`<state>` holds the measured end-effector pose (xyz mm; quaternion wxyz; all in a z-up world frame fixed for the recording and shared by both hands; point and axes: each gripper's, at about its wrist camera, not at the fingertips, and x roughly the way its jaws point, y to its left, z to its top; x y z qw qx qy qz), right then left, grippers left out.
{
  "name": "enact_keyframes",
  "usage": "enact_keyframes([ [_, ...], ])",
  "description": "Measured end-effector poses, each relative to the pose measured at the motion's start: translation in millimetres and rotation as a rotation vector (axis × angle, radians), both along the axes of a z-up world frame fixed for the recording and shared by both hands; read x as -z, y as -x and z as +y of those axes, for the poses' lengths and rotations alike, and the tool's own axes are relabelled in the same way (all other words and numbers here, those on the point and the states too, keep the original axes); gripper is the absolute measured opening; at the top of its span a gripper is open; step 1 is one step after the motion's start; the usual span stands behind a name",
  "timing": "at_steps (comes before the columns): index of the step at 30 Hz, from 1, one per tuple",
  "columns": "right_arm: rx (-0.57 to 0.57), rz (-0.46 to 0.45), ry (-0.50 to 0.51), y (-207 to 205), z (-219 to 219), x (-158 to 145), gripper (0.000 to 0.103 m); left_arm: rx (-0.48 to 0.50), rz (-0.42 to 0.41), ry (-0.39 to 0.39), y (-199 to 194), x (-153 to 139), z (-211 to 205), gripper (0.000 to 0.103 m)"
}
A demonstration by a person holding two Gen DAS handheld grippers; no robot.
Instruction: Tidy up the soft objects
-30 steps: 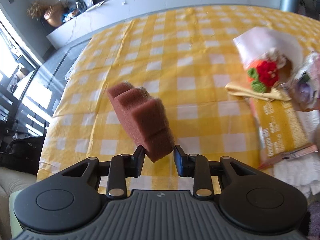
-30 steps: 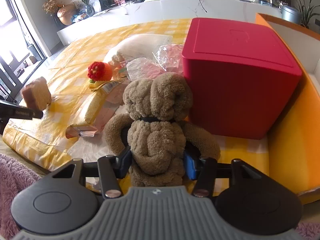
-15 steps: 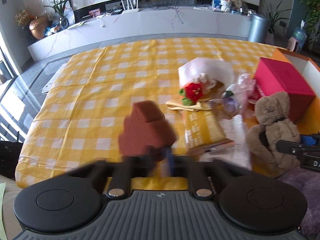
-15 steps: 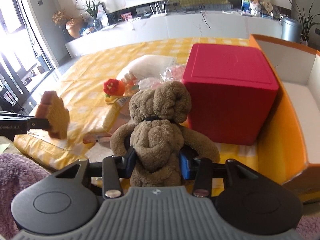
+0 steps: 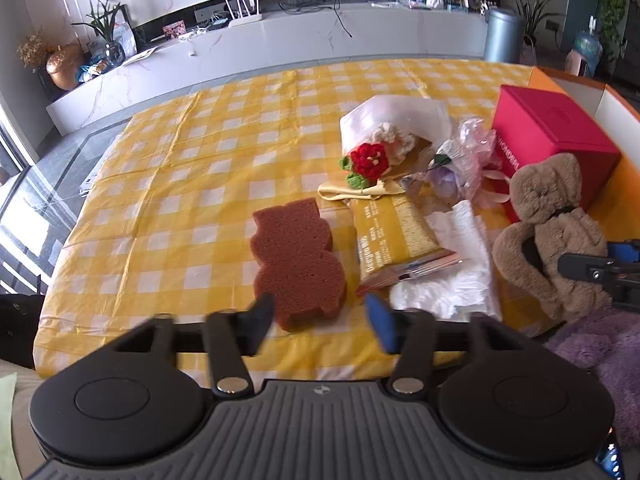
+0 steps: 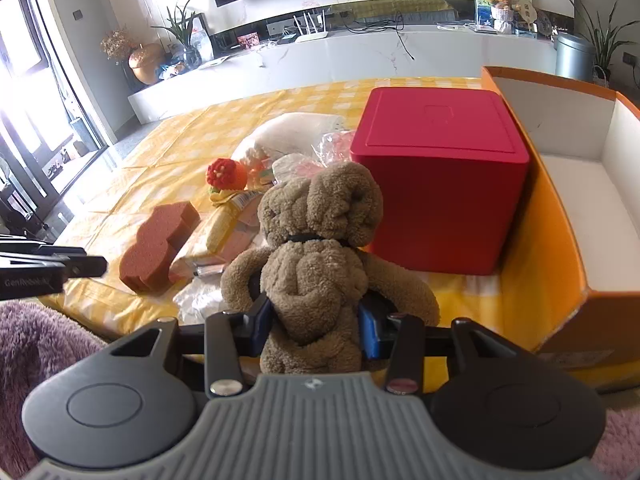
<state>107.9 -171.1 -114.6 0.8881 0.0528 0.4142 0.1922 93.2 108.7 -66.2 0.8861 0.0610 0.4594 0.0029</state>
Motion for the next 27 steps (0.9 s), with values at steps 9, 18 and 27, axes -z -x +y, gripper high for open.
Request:
enact_keyframes([
  [9, -0.016, 0.012, 0.002, -19, 17, 8, 0.045, 0.006, 0.120, 0.016, -41, 37, 12, 0.090],
  [18, -0.021, 0.038, 0.019, -28, 21, 17, 0.046, -0.112, 0.221, 0.050, -67, 61, 29, 0.092],
  [27, -0.024, 0.047, 0.033, -28, 21, 24, 0.046, -0.155, 0.242, 0.050, -74, 70, 31, 0.083],
])
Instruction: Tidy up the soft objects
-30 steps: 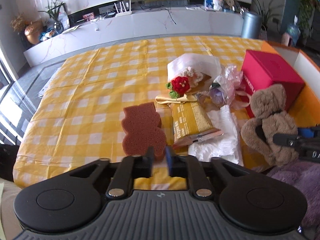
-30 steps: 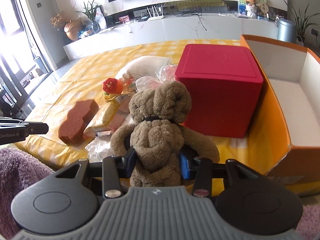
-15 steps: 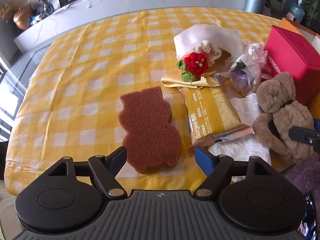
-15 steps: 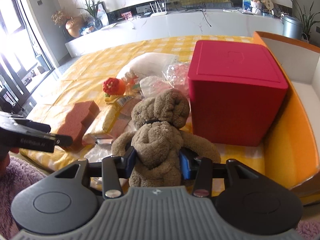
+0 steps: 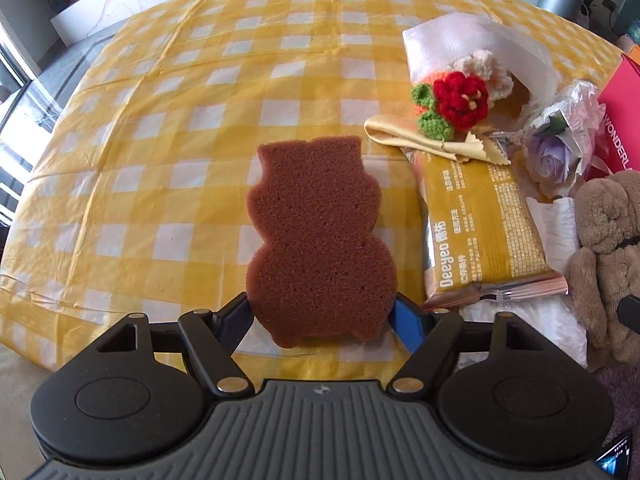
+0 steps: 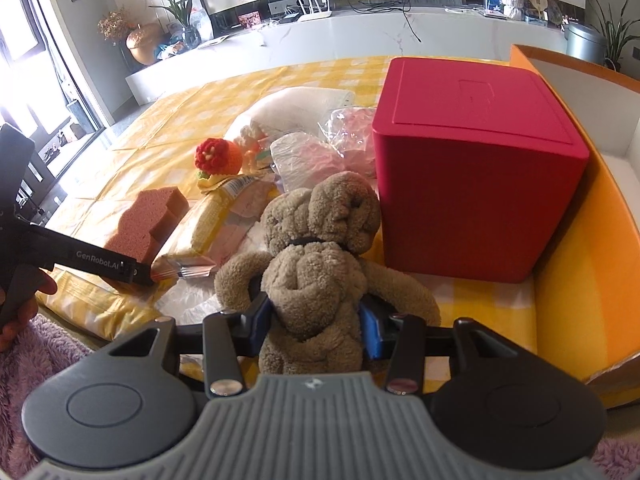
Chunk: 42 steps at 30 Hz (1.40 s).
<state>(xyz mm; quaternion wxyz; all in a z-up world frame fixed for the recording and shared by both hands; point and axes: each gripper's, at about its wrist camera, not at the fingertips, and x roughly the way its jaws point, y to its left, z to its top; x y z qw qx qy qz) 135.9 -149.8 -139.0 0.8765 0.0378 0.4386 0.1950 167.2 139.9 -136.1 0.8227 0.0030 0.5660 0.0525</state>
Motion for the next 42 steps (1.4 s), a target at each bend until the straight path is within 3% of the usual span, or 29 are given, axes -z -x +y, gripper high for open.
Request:
enact_keyframes([
  [7, -0.015, -0.039, 0.026, 7, 0, -8, 0.044, -0.021, -0.099, 0.013, 16, -26, 0, 0.075],
  [25, -0.009, -0.174, -0.049, 53, -20, -64, 0.041, 0.072, -0.286, 0.078, 106, -114, -60, 0.075],
  [34, 0.048, -0.297, -0.046, 74, -63, -116, 0.041, 0.213, -0.380, 0.099, 117, -161, -116, 0.075],
  [42, 0.111, -0.323, 0.026, 68, -134, -160, 0.041, 0.391, -0.381, 0.162, 90, -192, -186, 0.075],
])
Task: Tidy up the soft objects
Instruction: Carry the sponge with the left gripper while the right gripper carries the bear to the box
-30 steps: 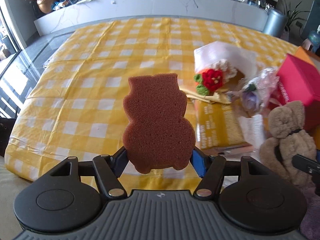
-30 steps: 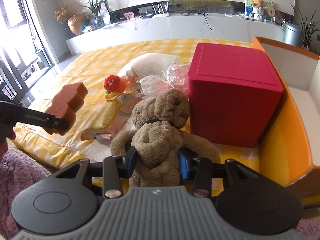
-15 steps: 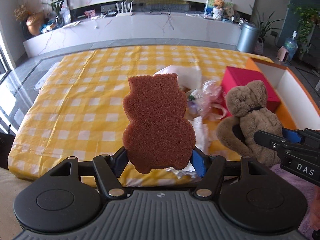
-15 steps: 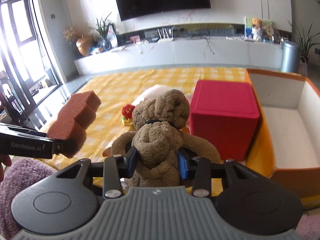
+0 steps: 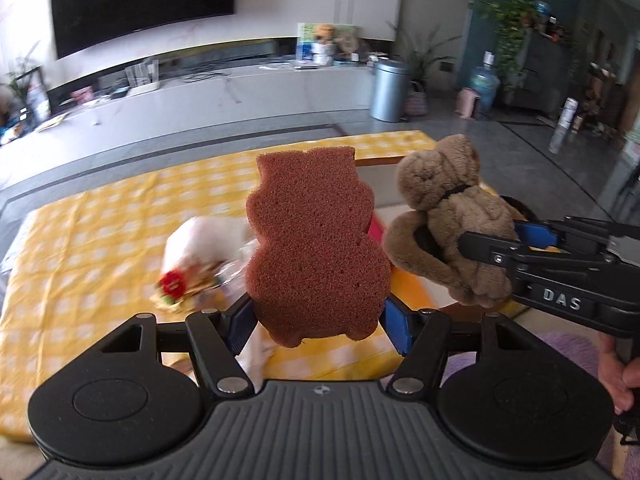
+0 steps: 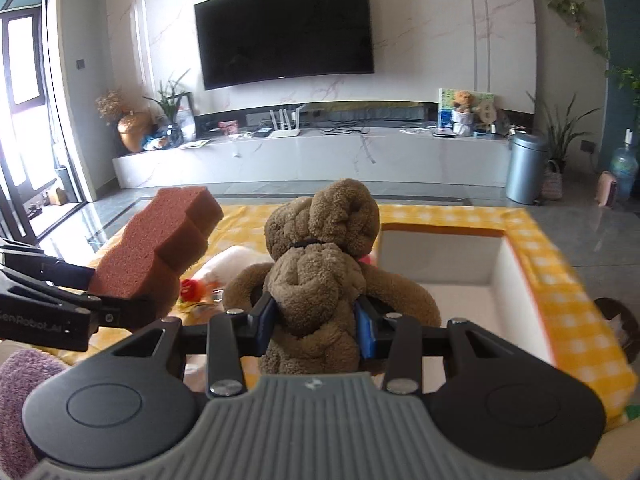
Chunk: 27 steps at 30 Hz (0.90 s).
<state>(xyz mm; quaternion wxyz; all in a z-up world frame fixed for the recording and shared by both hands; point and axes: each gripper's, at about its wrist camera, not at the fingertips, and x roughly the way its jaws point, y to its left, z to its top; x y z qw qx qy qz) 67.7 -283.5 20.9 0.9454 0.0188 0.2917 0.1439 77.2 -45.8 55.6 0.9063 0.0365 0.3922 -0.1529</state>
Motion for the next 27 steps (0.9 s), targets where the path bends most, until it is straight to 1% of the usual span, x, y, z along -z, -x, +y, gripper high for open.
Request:
enact_keyframes([
  [2, 0.021, 0.013, 0.007, -5, -19, -7, 0.041, 0.045, 0.003, -0.004, -11, -4, -18, 0.075],
  [5, 0.041, 0.042, 0.031, -15, -46, -11, 0.041, 0.114, 0.036, -0.022, -29, -5, -50, 0.075],
  [8, 0.059, 0.085, 0.087, -29, -70, -7, 0.041, 0.179, 0.084, -0.048, -52, 4, -83, 0.075],
  [11, 0.069, 0.155, 0.121, -49, -92, 5, 0.041, 0.223, 0.169, -0.069, -78, 18, -112, 0.075],
  [14, 0.064, 0.233, 0.113, -66, -113, 22, 0.041, 0.237, 0.266, -0.071, -104, 38, -133, 0.075],
  [16, 0.052, 0.281, 0.112, -78, -119, 33, 0.041, 0.246, 0.314, -0.109, -115, 51, -147, 0.075],
  [20, 0.025, 0.355, 0.170, -97, -122, 56, 0.041, 0.262, 0.379, -0.173, -126, 76, -171, 0.076],
  [24, -0.015, 0.405, 0.220, -111, -118, 73, 0.041, 0.286, 0.404, -0.247, -132, 91, -192, 0.076],
  [27, -0.046, 0.436, 0.246, -119, -118, 82, 0.041, 0.302, 0.424, -0.271, -139, 101, -199, 0.076],
])
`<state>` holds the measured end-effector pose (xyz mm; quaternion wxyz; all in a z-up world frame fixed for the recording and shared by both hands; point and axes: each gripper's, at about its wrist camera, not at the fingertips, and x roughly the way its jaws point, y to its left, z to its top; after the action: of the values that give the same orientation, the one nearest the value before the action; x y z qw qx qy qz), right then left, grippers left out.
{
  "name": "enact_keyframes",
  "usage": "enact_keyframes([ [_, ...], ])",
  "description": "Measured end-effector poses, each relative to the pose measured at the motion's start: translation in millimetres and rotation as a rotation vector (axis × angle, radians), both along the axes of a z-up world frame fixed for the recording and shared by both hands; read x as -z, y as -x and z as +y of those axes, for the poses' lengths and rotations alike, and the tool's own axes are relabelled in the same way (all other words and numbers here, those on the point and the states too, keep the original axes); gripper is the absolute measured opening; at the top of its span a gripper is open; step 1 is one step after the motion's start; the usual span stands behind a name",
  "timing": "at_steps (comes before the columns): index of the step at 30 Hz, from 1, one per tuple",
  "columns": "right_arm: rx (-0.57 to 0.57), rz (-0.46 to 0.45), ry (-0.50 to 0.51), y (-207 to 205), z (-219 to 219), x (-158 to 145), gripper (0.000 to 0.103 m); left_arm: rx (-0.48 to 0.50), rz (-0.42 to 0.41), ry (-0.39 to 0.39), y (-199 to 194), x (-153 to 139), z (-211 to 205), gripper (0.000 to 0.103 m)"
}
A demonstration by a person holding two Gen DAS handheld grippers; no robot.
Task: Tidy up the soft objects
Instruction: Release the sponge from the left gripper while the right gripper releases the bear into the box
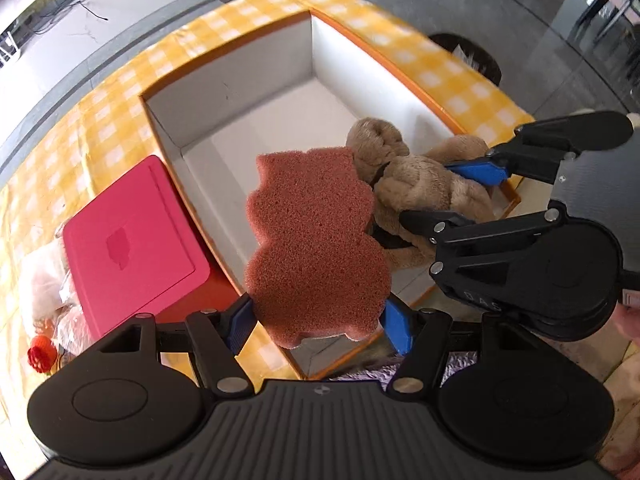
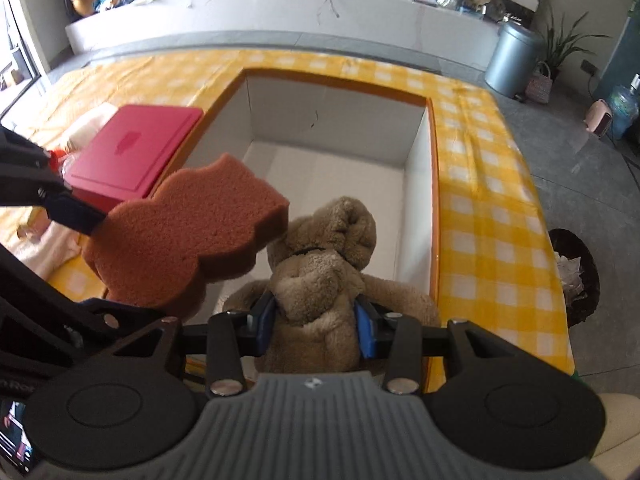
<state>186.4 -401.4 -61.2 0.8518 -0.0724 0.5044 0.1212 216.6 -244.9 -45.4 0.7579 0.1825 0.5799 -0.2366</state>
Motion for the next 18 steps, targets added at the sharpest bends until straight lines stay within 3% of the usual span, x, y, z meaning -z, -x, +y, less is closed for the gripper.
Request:
enact_keyframes([
  [12, -0.055, 0.092, 0.013, -17, -2, 27, 0.046, 0.065, 0.028, -0.039, -4, 27, -12, 0.083],
  [18, -0.040, 0.103, 0.022, -17, -1, 25, 0.053, 0.054, 0.030, -0.007, -3, 22, -6, 0.085],
])
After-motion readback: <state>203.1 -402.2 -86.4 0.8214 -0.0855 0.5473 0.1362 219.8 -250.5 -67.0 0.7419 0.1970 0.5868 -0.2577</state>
